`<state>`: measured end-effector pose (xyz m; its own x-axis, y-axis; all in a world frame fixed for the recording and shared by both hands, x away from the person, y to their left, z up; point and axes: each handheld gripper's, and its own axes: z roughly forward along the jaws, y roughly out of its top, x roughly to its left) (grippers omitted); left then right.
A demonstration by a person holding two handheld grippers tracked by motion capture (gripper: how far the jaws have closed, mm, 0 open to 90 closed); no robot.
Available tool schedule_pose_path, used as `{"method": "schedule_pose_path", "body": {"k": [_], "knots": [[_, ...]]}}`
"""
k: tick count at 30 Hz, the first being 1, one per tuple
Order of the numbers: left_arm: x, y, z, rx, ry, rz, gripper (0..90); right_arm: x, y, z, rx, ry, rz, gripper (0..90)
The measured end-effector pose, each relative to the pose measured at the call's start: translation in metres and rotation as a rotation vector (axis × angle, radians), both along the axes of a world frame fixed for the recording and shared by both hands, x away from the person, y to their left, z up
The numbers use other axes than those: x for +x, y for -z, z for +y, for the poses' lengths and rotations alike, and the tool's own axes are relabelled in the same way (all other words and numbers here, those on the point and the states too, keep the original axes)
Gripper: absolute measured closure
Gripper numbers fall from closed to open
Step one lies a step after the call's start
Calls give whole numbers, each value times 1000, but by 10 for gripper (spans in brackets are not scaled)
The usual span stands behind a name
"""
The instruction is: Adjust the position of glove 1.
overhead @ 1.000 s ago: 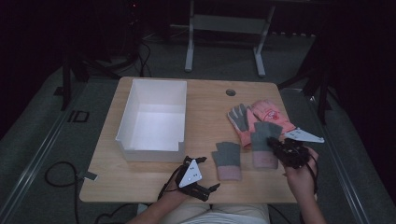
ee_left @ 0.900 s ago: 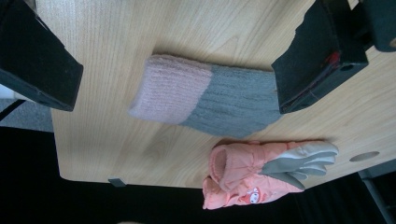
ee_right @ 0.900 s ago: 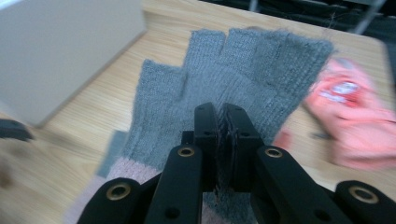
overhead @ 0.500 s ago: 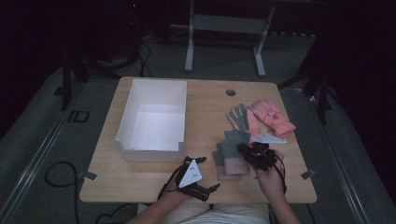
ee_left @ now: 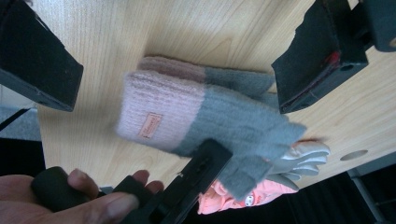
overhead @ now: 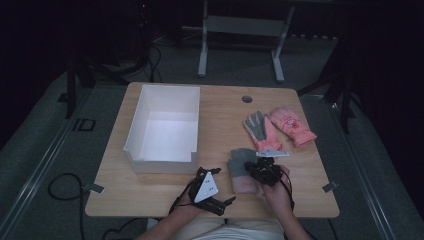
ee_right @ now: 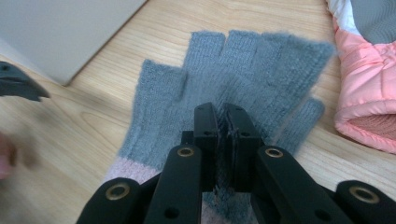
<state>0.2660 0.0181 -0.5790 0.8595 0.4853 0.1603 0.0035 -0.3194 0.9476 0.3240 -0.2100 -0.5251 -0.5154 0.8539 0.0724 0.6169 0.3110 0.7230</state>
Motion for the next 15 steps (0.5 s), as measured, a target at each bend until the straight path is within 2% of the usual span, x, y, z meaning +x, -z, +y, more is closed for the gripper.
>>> {"method": "schedule_pose_path", "body": {"k": [6,7,10,14,15], "knots": [[1,0,1,-12,0,11,8,7,5,0,-20,0,8,836],[1,0,1,-16,2,12,7,10,9,0,-36,-5,17,833],[1,0,1,-13,2,14,7,13,13,1,-43,-11,30,826],[1,0,1,-13,0,15,7,15,18,0,-37,-13,41,802],[2,0,1,-10,-1,19,7,16,21,-2,-35,-22,44,763]]}}
